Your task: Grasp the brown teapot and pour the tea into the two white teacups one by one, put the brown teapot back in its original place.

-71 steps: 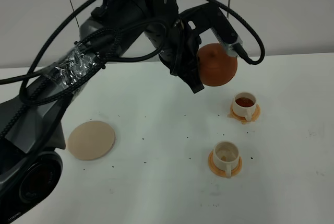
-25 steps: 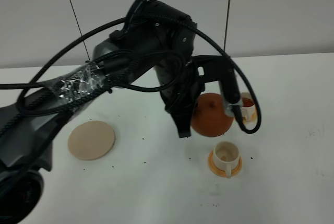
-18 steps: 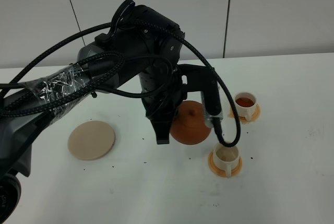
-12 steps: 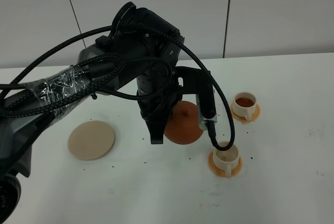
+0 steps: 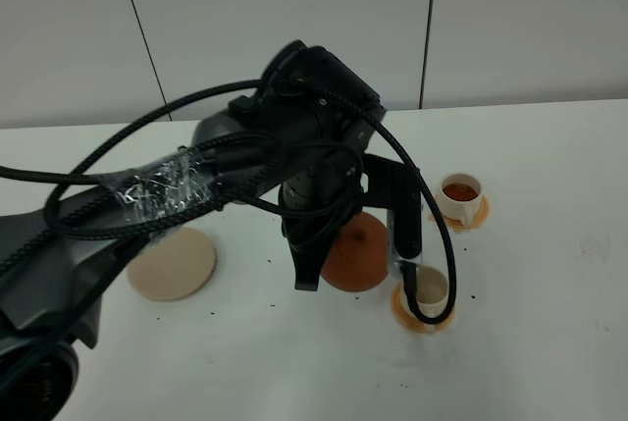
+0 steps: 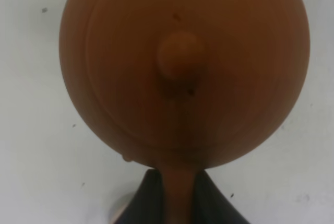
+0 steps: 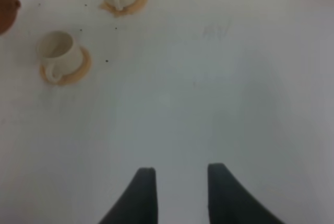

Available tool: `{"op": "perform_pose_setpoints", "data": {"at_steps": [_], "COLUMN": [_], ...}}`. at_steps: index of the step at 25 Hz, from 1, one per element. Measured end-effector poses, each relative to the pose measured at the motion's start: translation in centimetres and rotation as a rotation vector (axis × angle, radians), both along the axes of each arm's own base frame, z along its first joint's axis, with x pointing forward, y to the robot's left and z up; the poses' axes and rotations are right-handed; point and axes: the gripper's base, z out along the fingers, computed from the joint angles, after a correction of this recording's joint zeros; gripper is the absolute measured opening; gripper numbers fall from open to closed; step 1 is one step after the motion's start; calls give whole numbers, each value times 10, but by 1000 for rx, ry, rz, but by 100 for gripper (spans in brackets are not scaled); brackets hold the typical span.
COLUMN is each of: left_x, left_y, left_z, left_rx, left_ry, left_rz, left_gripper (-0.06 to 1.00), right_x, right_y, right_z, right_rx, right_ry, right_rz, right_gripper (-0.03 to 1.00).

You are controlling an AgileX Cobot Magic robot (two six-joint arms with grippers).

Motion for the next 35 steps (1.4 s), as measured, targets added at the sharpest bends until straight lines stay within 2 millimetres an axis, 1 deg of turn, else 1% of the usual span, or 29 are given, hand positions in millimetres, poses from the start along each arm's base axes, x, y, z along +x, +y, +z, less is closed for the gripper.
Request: {"op": "perform_pose_setpoints", "data": {"at_steps": [2,6,17,25,35], "left_x": [-1,-3,-4,-2,-6], "left_y": [-2,-6,-9,-12,-23], "left_z": [-4,-3,-1,-6,-4], "left_rx": [5,23,58,69,76], "left_ry": [6,-18,-66,-87,-146], "left_rz": [-3,-19,-36,-52,-104], "left_gripper": [16,16,16,16,16], "right_x": [0,0,0,0,0], "right_y": [0,0,0,0,0], "right_z": [0,0,0,0,0], "right_rx": [1,0,0,0,0], "right_ry": [0,0,0,0,0], "right_rz": [1,0,0,0,0], "right_gripper": [24,24,24,24,24]}}
